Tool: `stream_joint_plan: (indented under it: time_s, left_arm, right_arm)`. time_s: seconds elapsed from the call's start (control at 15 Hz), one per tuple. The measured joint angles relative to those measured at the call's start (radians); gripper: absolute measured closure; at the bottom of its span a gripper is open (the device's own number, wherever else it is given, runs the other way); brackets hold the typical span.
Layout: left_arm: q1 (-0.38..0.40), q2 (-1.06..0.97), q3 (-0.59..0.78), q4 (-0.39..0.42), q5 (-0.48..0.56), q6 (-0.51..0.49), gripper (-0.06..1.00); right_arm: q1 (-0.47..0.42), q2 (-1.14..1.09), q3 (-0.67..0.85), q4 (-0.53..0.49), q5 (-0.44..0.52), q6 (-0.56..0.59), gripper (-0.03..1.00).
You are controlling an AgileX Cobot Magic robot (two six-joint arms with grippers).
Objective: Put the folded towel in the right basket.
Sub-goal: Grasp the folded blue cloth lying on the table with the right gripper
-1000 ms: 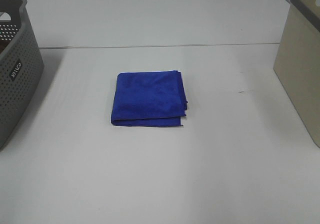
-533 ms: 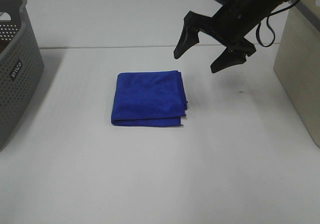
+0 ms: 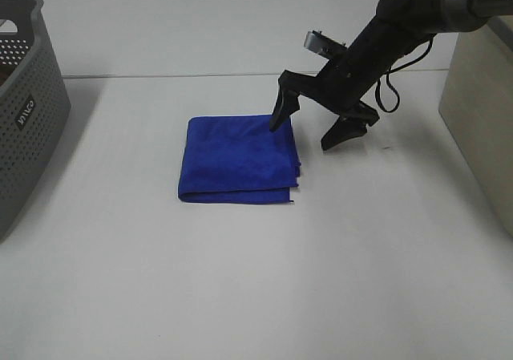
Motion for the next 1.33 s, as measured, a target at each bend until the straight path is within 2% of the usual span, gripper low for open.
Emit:
stream_joint_plan:
  time_s: [0.67,0.87,1.07,1.13,1.2,1.33]
  left_arm:
    - [0.000,0.000,0.000,0.000,0.000,0.000,-0.04]
    - [0.000,0.000,0.000,0.000,0.000,0.000,-0.04]
    - [0.000,0.000,0.000,0.000,0.000,0.000,-0.04]
    - [0.000,0.000,0.000,0.000,0.000,0.000,-0.04]
    - [0.000,0.000,0.000,0.000,0.000,0.000,-0.04]
    - [0.000,0.000,0.000,0.000,0.000,0.000,-0.04]
  right_arm:
    - [0.006,0.048,-0.017,0.048,0.011,0.009,0.06]
    - [0.083,0.061,-0.017,0.100,-0.076,0.009,0.13]
    - [0.186,0.086,-0.015,0.165,-0.198,0.009,0.37]
    - [0.219,0.098,-0.013,0.181,-0.228,0.009,0.58]
    - [0.260,0.107,-0.011,0.203,-0.252,0.007,0.89]
    - [0.266,0.107,-0.011,0.227,-0.251,0.000,0.89]
